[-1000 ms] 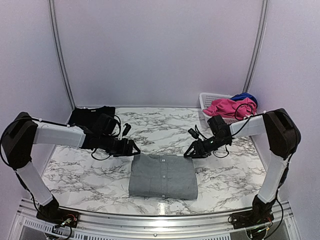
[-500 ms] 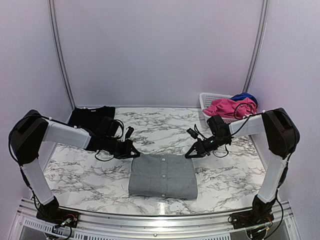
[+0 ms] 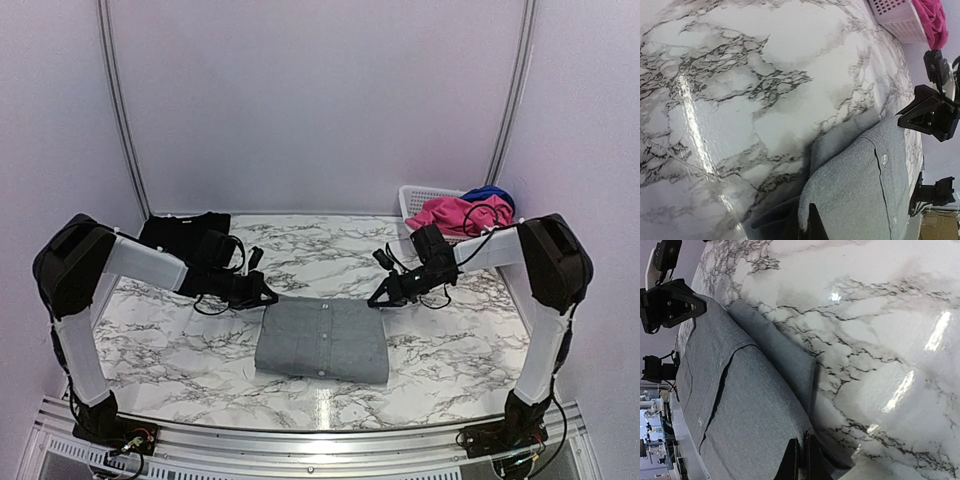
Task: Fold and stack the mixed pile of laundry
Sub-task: Smooth out the square-folded shirt at the center of the board.
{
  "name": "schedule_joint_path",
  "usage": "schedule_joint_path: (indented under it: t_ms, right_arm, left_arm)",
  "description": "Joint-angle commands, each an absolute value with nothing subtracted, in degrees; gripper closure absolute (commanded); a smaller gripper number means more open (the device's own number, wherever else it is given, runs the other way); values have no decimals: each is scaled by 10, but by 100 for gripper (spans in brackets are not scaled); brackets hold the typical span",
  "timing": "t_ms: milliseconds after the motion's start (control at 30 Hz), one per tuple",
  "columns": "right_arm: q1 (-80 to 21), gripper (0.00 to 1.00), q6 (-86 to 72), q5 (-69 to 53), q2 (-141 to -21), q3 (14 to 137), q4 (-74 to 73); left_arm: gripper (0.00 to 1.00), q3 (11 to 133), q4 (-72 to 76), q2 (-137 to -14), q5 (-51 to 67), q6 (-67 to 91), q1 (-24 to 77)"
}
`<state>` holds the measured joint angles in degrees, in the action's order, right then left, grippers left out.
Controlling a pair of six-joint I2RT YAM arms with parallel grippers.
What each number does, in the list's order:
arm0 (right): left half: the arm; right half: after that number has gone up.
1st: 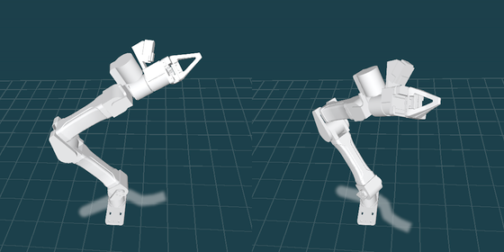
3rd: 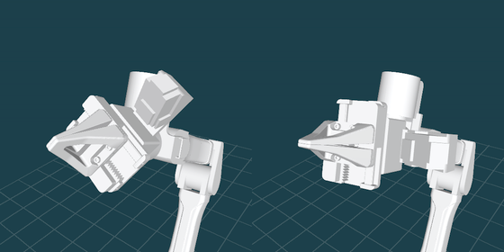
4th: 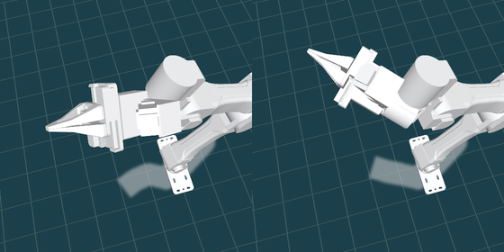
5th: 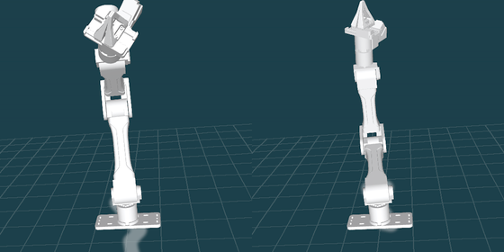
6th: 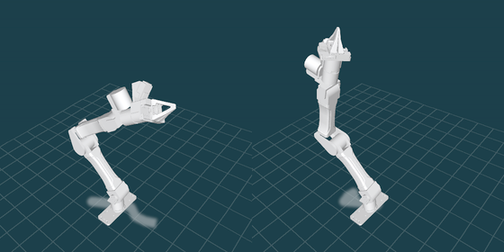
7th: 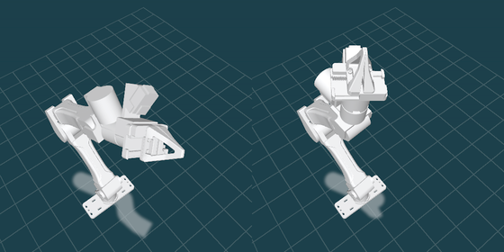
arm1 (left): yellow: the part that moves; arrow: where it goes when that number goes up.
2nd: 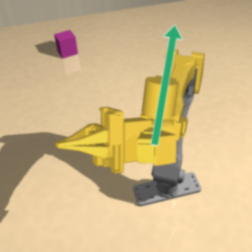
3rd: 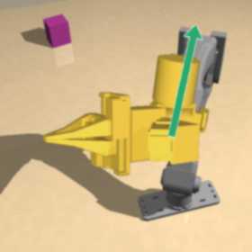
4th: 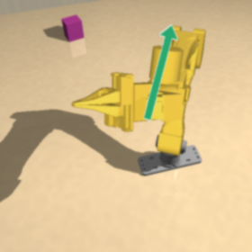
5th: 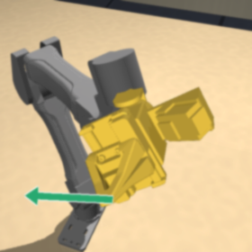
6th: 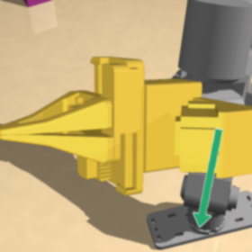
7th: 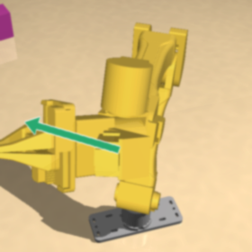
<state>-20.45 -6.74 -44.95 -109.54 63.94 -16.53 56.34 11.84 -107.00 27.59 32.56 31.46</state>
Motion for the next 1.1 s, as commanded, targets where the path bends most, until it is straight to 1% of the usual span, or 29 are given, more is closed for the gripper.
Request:
schedule_joint_path:
  t_ms: [0,100,133,233,267,300,333,367,400,433,467,500,533,600,667,700,733,833,967,1067]
  right_arm:
    - [-190,100,-107,-335,-1134,642,-119]
    - [-190,100,-108,-315,-1143,669,-122]
    - [-190,100,-106,-310,-1141,678,-127]
    - [-190,100,-102,-302,-1116,702,-144]
    - [-190,92,-102,-298,-1103,709,-149]
    - [-190,74,-101,-293,-1091,719,-160]
    - [-190,62,-94,-281,-1077,733,-179]
    - [-189,55,-86,-270,-1061,743,-194]
    - [-190,45,-82,-256,-1034,749,-203]
    - [-190,35,-78,-239,-1009,752,-208]
    - [-190,20,-74,-228,-987,755,-209]
    - [-190,10,-68,-226,-964,756,-208]
    - [-190,3,-65,-230,-942,755,-204]
    - [-190,1,-81,-226,-902,745,-183]
    - [-189,2,-110,-228,-877,738,-174]
    - [-189,1,-110,-261,-870,735,-172]
    - [-189,1,-137,-383,-870,725,-172]
    - [-221,1,-227,-504,-873,676,-138]
    - [-318,1,-296,-517,-861,600,-80]
    - [-367,2,-342,-525,-868,550,-23]
  left_arm:
    - [100,592,102,-1139,233,321,290]
    - [100,617,93,-1163,224,317,290]
    - [98,626,84,-1163,219,309,290]
    - [79,650,55,-1132,195,277,290]
    - [70,664,40,-1121,192,265,290]
    - [56,680,9,-1107,185,250,290]
    - [41,691,-15,-1085,177,233,291]
    - [19,695,-31,-1058,161,216,294]
    - [3,694,-40,-1027,146,200,295]
    - [1,689,-43,-993,133,187,295]
    - [1,682,-43,-961,121,178,295]
    - [1,676,-43,-927,115,169,295]
    - [1,670,-40,-897,112,165,295]
    - [1,658,-29,-845,110,178,294]
    - [1,633,-23,-807,68,286,292]
    - [1,622,-26,-793,79,319,289]
    - [1,609,-5,-794,229,305,304]
    - [1,582,10,-806,266,329,375]
    - [1,535,95,-842,302,383,466]
    - [1,551,115,-889,318,397,513]
